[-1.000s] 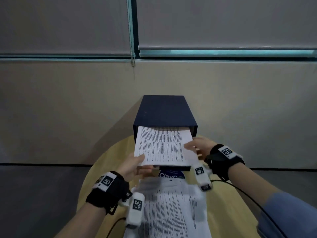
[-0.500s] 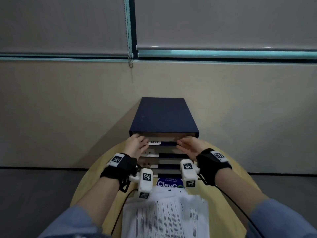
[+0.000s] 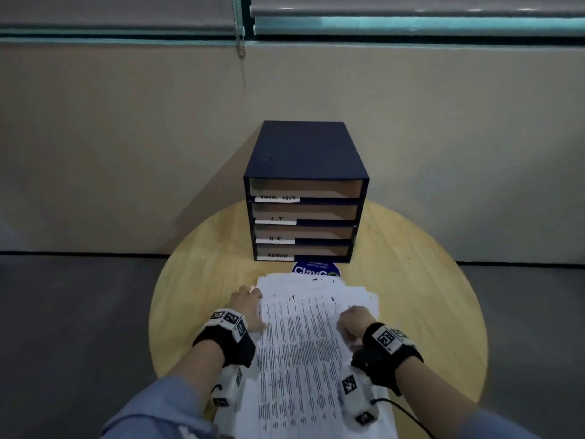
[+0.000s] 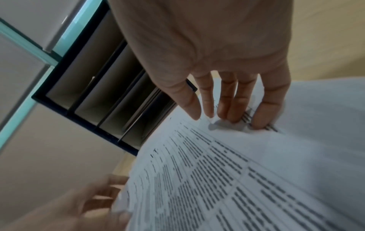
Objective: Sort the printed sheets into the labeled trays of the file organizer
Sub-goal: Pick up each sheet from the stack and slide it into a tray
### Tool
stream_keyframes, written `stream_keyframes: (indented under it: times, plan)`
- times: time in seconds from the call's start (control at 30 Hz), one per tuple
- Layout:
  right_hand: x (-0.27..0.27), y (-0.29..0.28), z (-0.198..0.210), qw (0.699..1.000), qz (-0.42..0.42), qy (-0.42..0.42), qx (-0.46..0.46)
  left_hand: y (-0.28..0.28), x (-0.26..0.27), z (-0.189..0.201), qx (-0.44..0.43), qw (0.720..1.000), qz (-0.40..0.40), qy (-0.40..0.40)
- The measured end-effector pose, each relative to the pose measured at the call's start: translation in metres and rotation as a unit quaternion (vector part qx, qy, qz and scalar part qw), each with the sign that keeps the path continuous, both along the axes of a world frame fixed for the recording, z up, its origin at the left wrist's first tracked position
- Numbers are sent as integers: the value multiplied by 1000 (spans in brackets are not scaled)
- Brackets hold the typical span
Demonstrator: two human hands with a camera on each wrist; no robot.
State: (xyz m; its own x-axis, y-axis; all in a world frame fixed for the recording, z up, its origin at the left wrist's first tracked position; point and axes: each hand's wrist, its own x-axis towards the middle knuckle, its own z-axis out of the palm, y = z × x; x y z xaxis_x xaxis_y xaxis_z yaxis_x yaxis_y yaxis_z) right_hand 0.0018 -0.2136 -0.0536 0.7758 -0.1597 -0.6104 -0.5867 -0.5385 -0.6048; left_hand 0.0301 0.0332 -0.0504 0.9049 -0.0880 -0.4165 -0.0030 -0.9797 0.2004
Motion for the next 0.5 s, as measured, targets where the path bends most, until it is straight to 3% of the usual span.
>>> stream_keyframes:
  times: [0.13,0.2,0.33,0.5]
  plan:
    - [-16,4,5,1000,-15,-11,-14,-4,-8,-3,-16,996,17,-89]
    - [-19,3,13,1000,-5,-6,-15,-6,-8,5,-98,985,53,-130]
    - [-22,-6,27,997,-39,-8,62,-6,-5,35,-332,929,114,-116]
    - [-24,-21,37,989,-64,-57,123,0,2,70,-426,895,101,-83]
